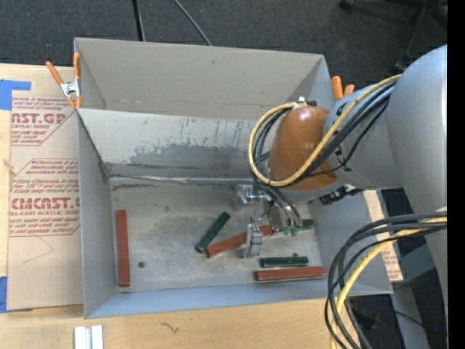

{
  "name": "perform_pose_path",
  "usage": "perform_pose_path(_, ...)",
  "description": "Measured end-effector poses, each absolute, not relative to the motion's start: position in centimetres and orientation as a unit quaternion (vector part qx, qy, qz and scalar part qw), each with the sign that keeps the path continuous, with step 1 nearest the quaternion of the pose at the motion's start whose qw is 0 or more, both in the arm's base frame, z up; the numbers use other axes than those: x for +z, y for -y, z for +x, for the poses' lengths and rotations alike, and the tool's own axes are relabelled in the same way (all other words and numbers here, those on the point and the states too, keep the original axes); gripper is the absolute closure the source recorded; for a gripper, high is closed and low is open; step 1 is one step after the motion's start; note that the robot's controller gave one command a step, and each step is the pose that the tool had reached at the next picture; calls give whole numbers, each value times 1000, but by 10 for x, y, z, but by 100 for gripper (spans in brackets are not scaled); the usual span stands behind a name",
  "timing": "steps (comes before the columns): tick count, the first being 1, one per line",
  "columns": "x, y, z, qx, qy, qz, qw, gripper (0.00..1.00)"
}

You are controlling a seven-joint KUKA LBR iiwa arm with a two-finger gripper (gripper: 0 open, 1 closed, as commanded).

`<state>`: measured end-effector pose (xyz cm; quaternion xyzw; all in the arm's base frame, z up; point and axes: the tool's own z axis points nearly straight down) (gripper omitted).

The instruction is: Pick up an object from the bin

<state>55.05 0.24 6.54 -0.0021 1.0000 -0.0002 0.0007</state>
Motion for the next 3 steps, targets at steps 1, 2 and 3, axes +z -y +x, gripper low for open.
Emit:
perform_pose_path(1, 67, -3, 551, 0, -1000, -2, 0, 100)
perform_pose_path(2, 154, -3, 553, 0, -1000, -2, 4, 100)
perform_pose_path(3, 196, -3, 555, 0, -1000, -2, 3, 100)
